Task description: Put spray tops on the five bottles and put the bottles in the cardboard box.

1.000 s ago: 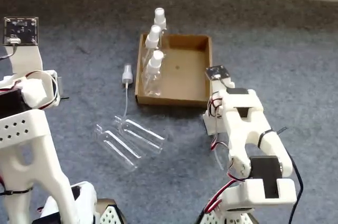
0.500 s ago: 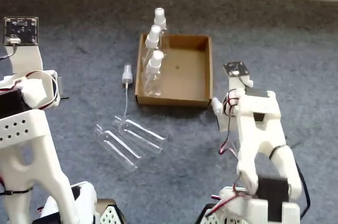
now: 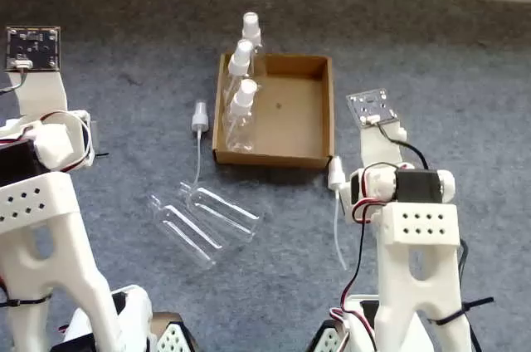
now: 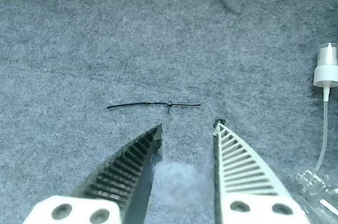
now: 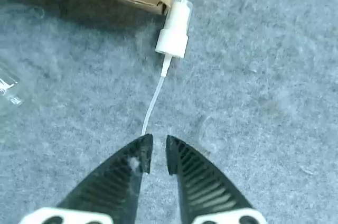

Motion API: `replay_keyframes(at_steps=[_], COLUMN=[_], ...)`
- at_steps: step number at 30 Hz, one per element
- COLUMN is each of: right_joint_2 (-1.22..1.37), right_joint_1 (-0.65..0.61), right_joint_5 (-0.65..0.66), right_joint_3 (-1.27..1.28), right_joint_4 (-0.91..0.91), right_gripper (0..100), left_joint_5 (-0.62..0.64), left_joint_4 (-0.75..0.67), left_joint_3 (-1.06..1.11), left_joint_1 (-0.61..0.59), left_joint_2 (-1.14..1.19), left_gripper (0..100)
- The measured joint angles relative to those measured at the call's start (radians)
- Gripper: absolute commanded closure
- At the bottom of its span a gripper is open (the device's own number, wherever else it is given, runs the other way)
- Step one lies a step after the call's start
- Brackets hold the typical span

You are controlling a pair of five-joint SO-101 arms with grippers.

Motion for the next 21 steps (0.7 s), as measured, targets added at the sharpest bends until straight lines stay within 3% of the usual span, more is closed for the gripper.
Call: replay_keyframes(at_steps=[3,10,21], right_joint_2=[0.017,0.262,0.534], right_joint_1=[0.0,-0.107,-0.12], right_joint_5=[-0.018,-0.121,-0.144], right_joint_3=[0.002,0.002,0.002], right_joint_4=[-0.041,-0.245,-0.466], right_gripper=[76.2,76.0,76.0], left_joint_5=[0.0,0.0,0.0], left_joint_4=[0.0,0.0,0.0], left_joint_3=[0.0,0.0,0.0], left_joint_1=[0.0,0.0,0.0], left_joint_2=[0.0,0.0,0.0], left_gripper=[85,85,85])
